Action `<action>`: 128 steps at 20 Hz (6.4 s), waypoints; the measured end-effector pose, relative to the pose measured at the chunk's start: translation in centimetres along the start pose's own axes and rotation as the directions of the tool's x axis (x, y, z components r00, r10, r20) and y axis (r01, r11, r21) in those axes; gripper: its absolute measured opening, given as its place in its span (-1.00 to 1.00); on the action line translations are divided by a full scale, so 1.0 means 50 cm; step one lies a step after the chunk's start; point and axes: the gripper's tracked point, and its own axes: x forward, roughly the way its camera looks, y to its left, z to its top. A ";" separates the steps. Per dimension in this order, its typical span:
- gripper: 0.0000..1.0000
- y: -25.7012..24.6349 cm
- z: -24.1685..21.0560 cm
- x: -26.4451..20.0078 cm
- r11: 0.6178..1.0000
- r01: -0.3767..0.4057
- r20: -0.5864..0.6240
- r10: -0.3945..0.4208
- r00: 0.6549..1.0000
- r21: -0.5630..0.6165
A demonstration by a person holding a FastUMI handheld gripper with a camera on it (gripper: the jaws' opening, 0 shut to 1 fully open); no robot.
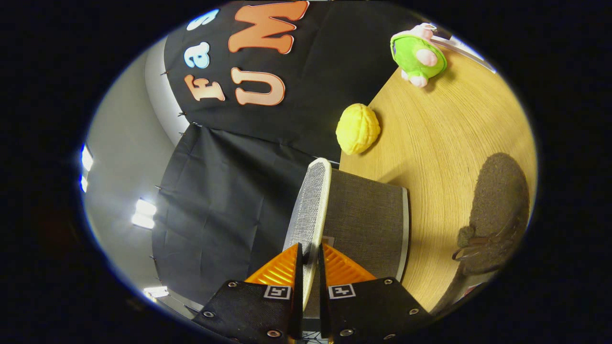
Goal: Open the storage box then place both shoes into the box .Put the left shoe in first, then the right shoe, with the right side of both shoes facing outward in a uniform manner.
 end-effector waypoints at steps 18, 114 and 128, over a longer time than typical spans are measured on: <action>-0.86 0.372 0.014 0.110 0.974 -0.123 0.065 0.138 0.988 -0.190; -0.92 0.102 -0.017 0.146 0.724 0.640 0.122 -0.633 0.765 -0.256; -0.78 -0.060 -0.121 0.255 0.656 0.746 -0.047 -0.753 0.656 -0.110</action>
